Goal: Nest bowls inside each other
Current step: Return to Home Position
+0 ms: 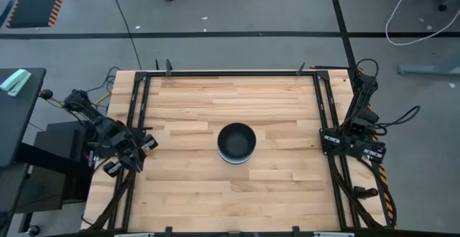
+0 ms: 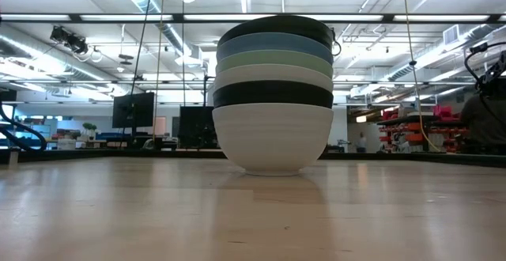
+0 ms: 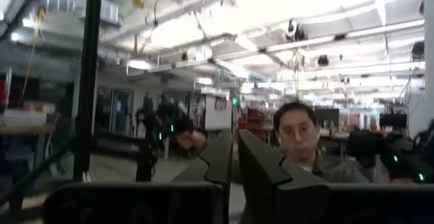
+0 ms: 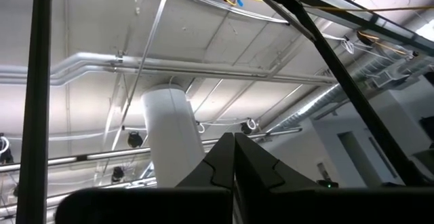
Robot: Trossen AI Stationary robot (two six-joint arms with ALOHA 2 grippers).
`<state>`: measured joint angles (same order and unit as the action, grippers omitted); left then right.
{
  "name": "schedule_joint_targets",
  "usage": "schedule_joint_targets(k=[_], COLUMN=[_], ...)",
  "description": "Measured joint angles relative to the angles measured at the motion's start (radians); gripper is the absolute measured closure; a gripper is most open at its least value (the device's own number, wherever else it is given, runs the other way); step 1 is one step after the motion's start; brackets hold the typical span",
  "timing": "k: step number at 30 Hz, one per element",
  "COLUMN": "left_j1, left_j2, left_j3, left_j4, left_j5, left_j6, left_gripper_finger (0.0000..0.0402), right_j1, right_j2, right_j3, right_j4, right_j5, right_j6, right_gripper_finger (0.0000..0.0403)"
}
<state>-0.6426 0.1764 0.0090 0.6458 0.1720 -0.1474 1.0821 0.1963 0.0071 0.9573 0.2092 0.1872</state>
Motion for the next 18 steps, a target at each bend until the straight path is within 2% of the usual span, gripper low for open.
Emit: schedule_joint_targets(k=[9,14,18], left_j1=[0.0,0.027,0.091], left_j2=[-0.001,-0.001,-0.001], left_j3=[0.0,0.0,0.0], left_j4=[-0.005,-0.064,-0.122], left_j5=[0.016,0.016,0.016], left_j6=[0.026,0.048,0.047], left_gripper_finger=[0.0376,0.0377,0.0371], right_j1=[-0.015,-0.07,-0.136], right_j2=[0.0,0.0,0.0], right_j3=[0.0,0.0,0.0], right_j4=[-0.022,-0.077,-0.142], right_j5=[-0.001,0.0,-0.001], right_j6=[-0.055,-0.044,-0.012], right_gripper_finger=[0.0385,0.0385,0.0385])
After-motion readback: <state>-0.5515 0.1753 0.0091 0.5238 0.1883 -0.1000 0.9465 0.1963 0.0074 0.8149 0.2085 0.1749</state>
